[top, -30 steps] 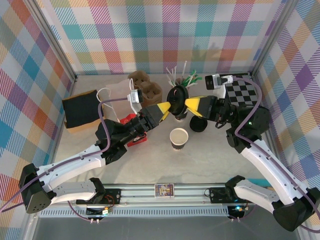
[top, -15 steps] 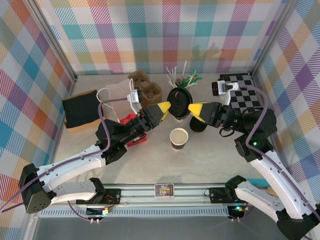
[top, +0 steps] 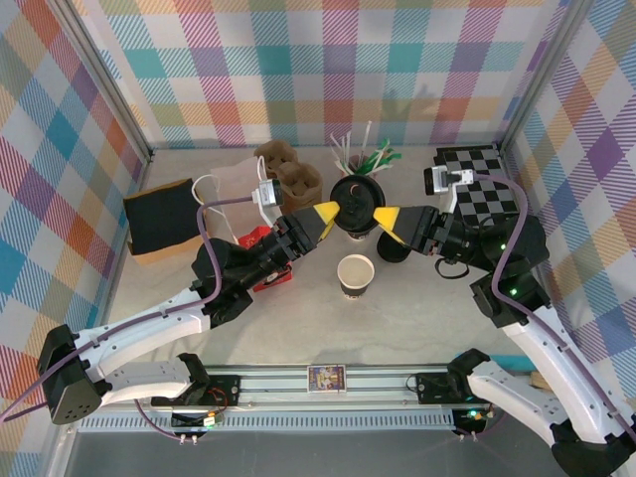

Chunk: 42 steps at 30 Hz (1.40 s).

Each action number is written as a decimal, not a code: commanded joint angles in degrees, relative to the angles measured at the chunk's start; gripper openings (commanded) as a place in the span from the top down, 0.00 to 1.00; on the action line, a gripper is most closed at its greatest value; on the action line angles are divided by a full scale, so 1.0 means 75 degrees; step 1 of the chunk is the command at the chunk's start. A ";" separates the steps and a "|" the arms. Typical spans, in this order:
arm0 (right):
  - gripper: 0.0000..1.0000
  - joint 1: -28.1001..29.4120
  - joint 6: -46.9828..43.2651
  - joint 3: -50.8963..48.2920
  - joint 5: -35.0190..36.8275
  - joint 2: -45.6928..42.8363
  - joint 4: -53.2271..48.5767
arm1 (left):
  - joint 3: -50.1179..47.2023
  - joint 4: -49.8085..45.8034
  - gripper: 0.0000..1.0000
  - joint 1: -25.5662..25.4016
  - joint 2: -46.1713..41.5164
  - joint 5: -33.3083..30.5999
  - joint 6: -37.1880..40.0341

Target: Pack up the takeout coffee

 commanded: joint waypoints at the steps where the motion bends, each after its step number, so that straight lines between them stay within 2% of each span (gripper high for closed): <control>1: 0.71 0.0038 -0.0579 0.0044 0.0190 -0.0065 -0.0963 | -0.0080 0.0112 0.73 -0.0068 -0.0128 0.0038 0.0003; 12: 0.69 0.0032 -0.0976 0.0048 0.0264 -0.0113 -0.1370 | -0.0290 -0.0525 0.75 -0.0066 -0.0239 -0.0221 0.0143; 26: 0.83 0.0038 -0.1151 -0.0572 0.0881 -0.0297 -0.1935 | -0.0860 -0.0721 0.73 -0.0076 -0.0353 -0.0479 0.0027; 42: 0.84 -0.0119 -0.1120 -0.1716 0.1343 -0.0571 -0.2484 | -0.1763 -0.0864 0.69 -0.0076 -0.0200 -0.0792 0.0001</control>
